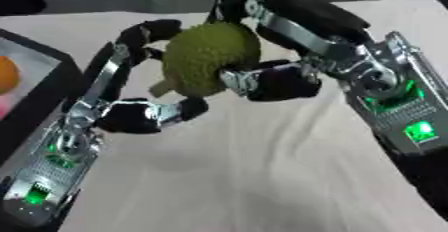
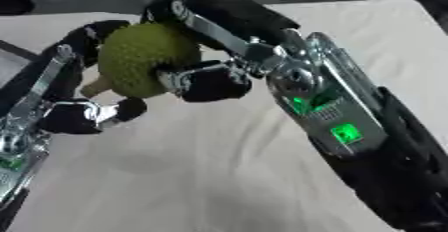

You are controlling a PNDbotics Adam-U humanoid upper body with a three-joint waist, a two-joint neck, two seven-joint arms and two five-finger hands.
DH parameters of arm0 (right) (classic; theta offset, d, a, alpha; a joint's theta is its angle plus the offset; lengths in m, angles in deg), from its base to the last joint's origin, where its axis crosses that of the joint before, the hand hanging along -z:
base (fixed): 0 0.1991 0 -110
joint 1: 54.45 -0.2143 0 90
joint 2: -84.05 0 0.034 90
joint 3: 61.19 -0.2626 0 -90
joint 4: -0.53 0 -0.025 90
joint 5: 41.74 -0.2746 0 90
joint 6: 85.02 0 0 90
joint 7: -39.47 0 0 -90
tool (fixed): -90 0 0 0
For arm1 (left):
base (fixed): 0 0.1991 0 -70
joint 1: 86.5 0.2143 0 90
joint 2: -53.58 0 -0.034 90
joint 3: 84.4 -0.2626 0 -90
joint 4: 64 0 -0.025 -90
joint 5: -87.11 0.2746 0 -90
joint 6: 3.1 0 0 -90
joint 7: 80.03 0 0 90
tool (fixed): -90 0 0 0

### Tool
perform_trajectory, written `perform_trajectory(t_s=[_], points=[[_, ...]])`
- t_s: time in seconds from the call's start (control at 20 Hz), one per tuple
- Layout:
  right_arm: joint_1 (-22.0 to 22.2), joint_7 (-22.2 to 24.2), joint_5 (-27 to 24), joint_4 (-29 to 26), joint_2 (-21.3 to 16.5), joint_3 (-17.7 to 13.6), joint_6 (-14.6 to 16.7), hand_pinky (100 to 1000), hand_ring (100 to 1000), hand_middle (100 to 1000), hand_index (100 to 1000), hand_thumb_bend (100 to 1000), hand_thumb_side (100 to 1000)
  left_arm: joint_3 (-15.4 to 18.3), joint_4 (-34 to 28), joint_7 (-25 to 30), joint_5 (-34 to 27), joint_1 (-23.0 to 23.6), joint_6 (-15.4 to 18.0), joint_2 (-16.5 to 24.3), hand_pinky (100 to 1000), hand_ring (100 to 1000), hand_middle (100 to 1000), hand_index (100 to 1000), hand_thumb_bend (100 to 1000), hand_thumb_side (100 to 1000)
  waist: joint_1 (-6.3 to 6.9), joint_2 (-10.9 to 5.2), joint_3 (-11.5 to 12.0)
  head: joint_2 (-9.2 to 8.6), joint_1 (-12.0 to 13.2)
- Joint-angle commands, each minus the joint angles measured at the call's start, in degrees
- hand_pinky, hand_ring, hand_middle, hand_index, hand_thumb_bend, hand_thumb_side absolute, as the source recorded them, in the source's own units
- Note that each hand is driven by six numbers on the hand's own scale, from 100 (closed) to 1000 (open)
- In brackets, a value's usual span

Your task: Pick up the objects with one hand, pass them to the other hand, and then place them into the box on the other side of the table.

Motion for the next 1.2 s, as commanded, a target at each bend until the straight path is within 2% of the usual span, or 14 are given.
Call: perform_trajectory(t_s=[0.05,0.4,0.6,1.2], points=[[-0.6,0.9,2.3,-1.2,-0.1,-0.2,-1.2,718,651,511,579,125,100,-0.5,-0.5,-0.2,-0.6,-1.1,0.4,0.1,699,843,744,855,739,494,0.43,-2.72,-0.2,0.53,0.0],[0.3,2.1,5.2,-1.2,0.8,0.1,-3.3,728,684,549,606,155,100,-0.9,0.4,0.3,-0.8,-0.8,1.6,0.5,696,842,748,853,751,486,-0.26,-2.88,-0.6,1.13,0.7],[0.4,4.9,6.8,-1.2,1.0,0.6,-4.2,736,698,578,627,153,100,-0.9,1.4,0.6,0.0,-0.6,2.3,0.6,694,842,750,856,752,471,-0.68,-3.03,-0.9,1.33,0.9],[-0.2,10.0,9.8,0.7,2.7,1.3,-7.1,751,725,625,661,137,100,-1.0,3.2,1.0,0.5,-0.4,4.1,0.3,686,838,755,845,696,469,-1.34,-3.35,-1.6,1.98,1.2]])
